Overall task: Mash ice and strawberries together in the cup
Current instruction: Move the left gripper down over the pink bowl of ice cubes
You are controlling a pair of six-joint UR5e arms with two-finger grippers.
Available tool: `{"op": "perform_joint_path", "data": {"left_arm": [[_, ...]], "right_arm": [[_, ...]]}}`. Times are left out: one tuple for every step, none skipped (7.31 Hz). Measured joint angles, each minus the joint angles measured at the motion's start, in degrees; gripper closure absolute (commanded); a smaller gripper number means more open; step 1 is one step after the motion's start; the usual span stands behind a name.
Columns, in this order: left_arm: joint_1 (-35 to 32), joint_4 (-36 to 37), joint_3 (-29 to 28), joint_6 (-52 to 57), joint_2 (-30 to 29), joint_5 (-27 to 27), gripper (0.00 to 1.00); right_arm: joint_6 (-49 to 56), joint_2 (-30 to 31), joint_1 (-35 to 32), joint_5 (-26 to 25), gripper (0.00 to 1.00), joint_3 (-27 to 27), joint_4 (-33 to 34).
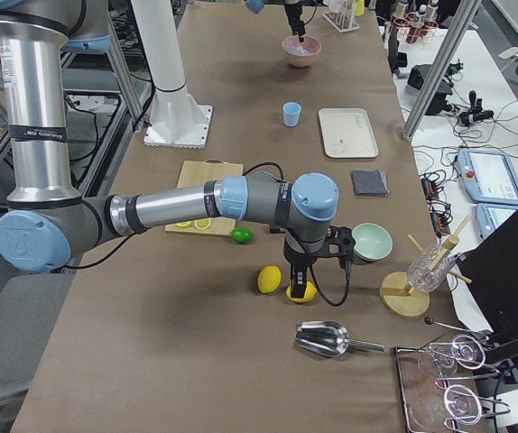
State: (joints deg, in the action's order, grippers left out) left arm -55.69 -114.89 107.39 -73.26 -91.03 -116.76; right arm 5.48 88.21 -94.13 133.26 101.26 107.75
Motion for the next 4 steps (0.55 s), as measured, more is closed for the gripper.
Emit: {"op": "perform_joint_path", "data": {"left_arm": [[0.58,-0.74,-0.51,-0.51,0.09,-0.05,0.13],[1.51,-1.00,-0.69,-1.55,0.12,-0.04,0.21],[2.43,-1.11,-0.74,-2.61,0.19,0.02,0.23],[3.03,-1.17,-0.80,-3.19,0.29,0.08,0.29]], "right_arm": [[-0.02,0.02,0.00,0.02,0.00,0.01,0.00],[-0.02,0.03,0.00,0.00,0.00,0.01,0.00],[0.02,0.02,0.00,-0.03,0.00,0.02,0.00],[0.03,-0.02,0.00,-0.10,0.00,0.04,0.00]]}}
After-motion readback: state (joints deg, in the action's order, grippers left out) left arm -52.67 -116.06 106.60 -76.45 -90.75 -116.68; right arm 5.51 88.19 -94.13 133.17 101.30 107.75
